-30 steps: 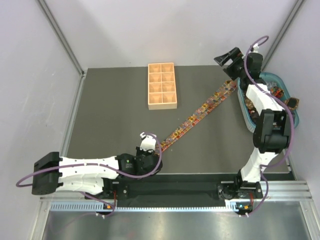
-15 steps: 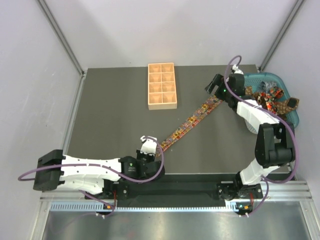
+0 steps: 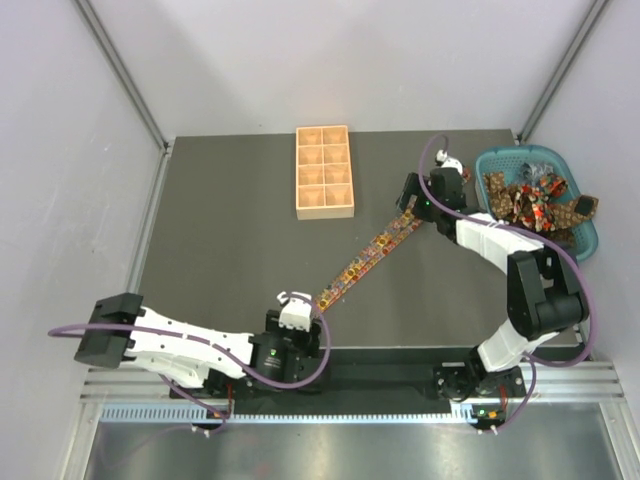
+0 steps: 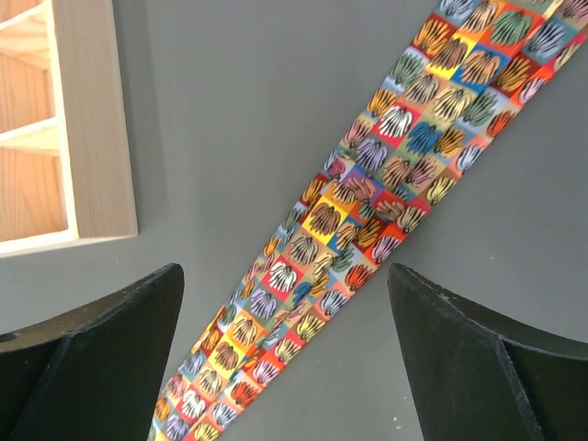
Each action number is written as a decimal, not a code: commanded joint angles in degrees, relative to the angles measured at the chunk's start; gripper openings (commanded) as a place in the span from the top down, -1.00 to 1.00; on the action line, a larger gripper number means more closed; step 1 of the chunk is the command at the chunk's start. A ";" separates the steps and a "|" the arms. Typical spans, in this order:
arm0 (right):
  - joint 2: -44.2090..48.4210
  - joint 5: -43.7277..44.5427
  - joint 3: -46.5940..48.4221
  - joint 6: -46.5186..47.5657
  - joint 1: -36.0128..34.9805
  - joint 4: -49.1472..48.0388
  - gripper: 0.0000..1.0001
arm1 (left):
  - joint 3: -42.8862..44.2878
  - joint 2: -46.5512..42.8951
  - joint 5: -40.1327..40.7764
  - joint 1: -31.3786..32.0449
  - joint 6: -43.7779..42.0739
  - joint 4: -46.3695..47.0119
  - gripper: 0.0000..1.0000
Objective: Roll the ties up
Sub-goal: Flatten the tie
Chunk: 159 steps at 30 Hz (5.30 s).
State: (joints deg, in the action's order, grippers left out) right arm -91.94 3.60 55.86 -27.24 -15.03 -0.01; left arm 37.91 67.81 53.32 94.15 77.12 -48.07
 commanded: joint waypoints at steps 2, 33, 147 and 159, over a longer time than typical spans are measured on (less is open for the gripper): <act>2.73 4.57 0.04 2.02 -2.72 -2.98 -0.80 | 8.22 4.43 5.48 2.53 11.02 -11.15 -0.52; 1.06 9.32 0.57 1.14 -3.87 -2.28 -0.63 | 0.68 -0.84 -21.41 -26.56 -8.74 11.25 -0.78; -46.66 14.25 67.80 -7.82 8.61 28.14 0.54 | 9.28 13.75 -33.72 -45.10 -33.96 26.27 1.00; -35.43 12.49 56.39 -2.90 8.79 22.07 -0.81 | 1.82 9.28 -42.85 -45.55 -37.31 29.53 0.84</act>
State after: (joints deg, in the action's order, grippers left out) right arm -134.93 15.99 114.48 -31.86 -6.20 25.89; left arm 42.26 81.21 15.42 48.75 42.09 -21.12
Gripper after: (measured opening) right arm 0.898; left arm 0.065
